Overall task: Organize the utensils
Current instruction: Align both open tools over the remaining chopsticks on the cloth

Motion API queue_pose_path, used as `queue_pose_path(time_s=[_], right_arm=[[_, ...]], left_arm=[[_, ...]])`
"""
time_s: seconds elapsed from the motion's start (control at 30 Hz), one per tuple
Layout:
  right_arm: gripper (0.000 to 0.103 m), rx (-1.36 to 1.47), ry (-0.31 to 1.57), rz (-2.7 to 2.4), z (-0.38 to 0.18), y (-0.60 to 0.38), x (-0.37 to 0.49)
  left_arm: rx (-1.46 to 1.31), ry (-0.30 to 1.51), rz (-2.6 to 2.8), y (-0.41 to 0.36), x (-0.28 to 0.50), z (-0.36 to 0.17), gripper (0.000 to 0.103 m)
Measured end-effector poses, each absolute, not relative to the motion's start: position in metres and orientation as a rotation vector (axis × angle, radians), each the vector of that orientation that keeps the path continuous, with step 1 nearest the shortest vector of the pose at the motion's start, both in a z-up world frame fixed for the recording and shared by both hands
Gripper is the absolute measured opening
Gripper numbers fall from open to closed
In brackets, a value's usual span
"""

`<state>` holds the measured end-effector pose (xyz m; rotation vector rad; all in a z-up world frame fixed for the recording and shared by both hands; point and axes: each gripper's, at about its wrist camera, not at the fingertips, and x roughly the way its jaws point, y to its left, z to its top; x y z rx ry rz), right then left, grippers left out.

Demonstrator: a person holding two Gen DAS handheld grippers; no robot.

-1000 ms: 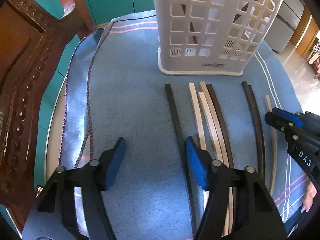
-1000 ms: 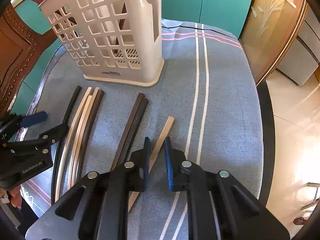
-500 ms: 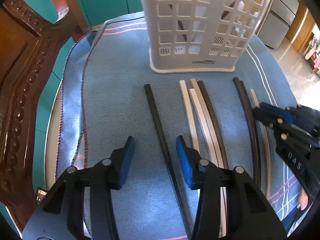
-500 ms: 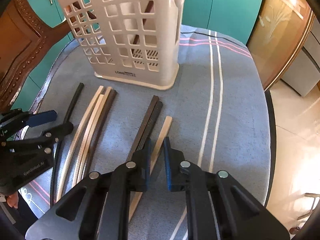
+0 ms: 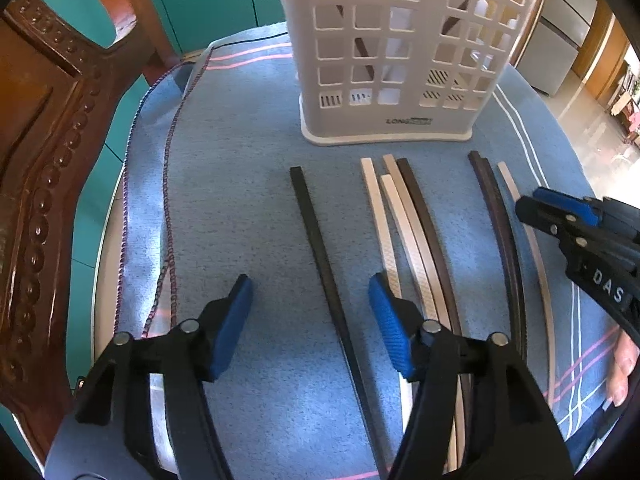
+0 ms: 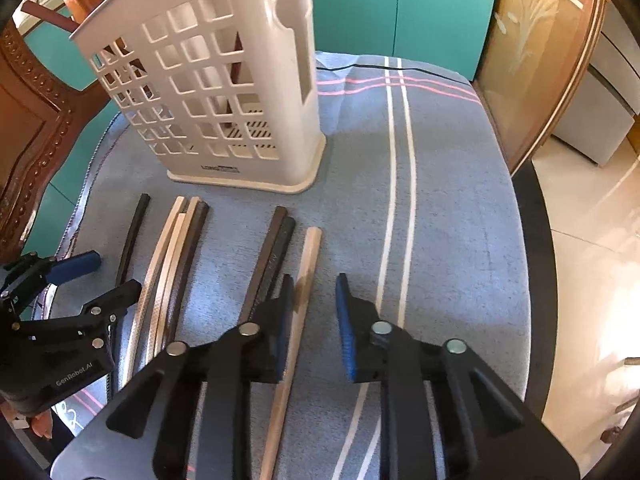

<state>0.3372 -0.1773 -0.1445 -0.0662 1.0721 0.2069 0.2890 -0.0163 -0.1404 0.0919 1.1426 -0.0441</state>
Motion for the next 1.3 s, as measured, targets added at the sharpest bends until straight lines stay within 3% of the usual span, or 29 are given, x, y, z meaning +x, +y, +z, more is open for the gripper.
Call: queue_pose_path(time_s=[0.17,0.67,1.3], right_arm=[[0.030,-0.091,1.074,0.192,-0.147,-0.177,0.337],[0.030,-0.156,1.051,0.173,-0.156,-0.154,0.332],[0.034,-0.160,1.050,0.163,-0.155,-0.151,0.329]], left_arm=[[0.077,1.129,-0.017,-0.013,0.295,-0.141,0.066],[0.098,1.118,-0.016,-0.019,0.299,-0.139,0.066],[0.094,1.115,-0.002,-0.016,0.297,-0.139,0.073]])
